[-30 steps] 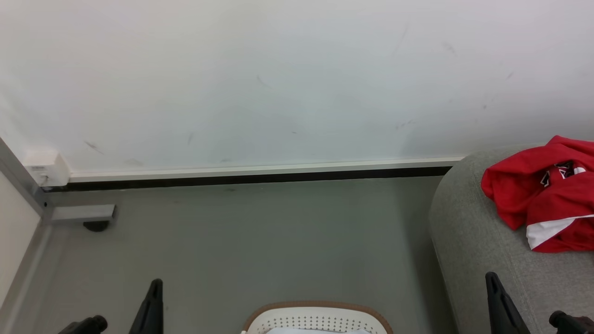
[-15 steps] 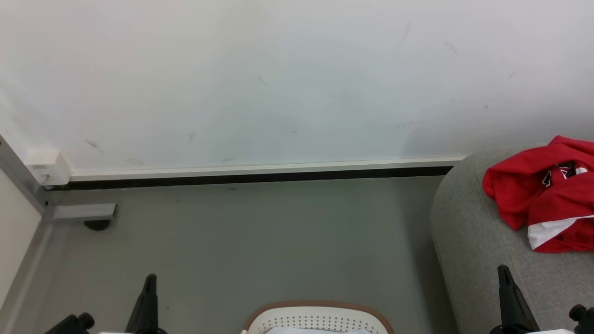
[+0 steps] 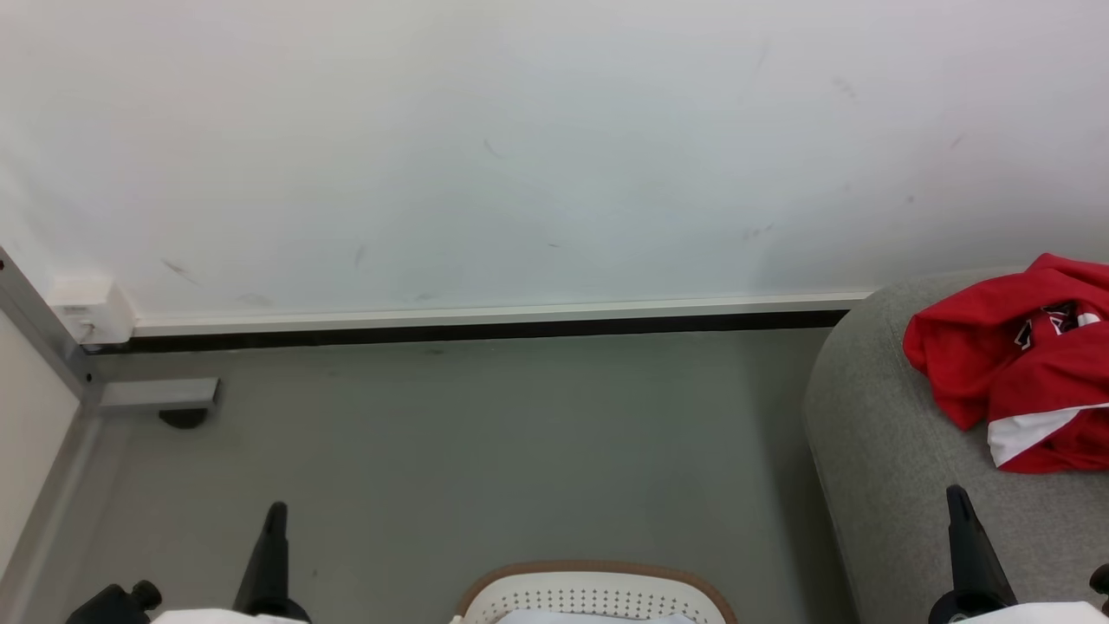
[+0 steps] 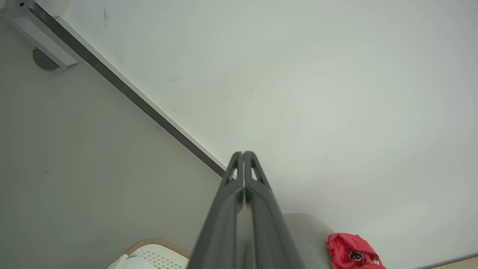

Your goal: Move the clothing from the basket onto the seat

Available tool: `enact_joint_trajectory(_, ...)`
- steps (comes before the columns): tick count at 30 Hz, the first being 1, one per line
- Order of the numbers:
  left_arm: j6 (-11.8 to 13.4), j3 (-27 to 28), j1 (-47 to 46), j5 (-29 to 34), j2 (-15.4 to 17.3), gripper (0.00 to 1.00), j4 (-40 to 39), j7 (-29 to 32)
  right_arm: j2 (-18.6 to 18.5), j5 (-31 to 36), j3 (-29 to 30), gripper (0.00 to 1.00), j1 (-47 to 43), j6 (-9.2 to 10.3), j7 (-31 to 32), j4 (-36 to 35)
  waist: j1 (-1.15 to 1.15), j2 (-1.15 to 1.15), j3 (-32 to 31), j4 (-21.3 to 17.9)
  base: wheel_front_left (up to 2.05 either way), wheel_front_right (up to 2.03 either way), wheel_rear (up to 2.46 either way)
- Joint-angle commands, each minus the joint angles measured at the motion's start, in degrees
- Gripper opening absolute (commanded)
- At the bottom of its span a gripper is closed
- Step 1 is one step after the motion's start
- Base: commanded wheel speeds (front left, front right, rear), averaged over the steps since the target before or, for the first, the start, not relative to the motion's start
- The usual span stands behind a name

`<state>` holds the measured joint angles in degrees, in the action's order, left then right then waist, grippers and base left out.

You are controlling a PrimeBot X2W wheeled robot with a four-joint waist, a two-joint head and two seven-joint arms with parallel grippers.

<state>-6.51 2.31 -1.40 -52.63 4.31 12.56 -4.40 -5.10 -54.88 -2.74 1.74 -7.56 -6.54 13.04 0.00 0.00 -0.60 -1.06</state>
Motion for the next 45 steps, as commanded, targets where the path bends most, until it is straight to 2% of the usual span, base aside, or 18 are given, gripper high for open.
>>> enact_joint_trajectory(1,0.22,0.47,-1.42,-2.14,0.12,0.0,-0.75,0.43,-0.48,-2.07,0.39,0.0,1.5,0.05,0.24,-0.39,0.0,0.0,0.01,0.02,0.0,0.0,0.0)
enact_joint_trajectory(45,0.66,3.04,-3.9,-26.42,-0.85,0.0,-0.56,7.26,-2.2,-28.59,1.74,0.0,3.87,0.1,5.02,0.46,0.0,0.0,0.31,0.59,0.0,0.0,0.0)
